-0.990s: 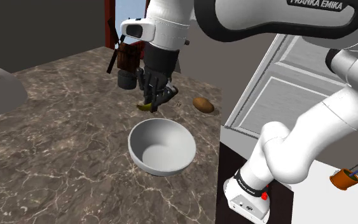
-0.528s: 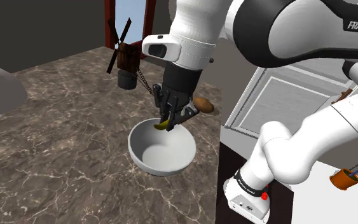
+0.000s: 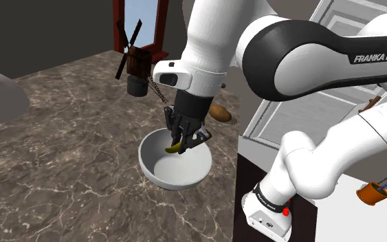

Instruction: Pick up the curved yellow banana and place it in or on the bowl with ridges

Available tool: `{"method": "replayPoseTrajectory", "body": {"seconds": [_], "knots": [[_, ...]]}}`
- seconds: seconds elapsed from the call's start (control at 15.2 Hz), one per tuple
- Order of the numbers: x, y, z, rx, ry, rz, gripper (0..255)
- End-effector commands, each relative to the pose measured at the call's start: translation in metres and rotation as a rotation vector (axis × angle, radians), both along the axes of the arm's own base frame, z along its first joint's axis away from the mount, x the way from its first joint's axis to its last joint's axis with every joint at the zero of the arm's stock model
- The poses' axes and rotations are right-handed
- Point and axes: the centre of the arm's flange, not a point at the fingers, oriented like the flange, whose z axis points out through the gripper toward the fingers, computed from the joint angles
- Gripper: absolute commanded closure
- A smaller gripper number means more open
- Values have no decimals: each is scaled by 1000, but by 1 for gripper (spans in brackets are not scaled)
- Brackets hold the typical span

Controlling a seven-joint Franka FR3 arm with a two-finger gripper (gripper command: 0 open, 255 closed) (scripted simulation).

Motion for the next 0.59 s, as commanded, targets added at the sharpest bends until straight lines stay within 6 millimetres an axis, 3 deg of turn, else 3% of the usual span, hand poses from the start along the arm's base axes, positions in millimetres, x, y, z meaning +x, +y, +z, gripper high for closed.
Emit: {"method": "replayPoseTrajectory", "body": {"seconds": [0.0, 0.46, 0.53], "knots": [[1, 0, -13, 0, 0, 0, 255], [1, 0, -13, 0, 0, 0, 255], [1, 0, -13, 0, 0, 0, 0]]}}
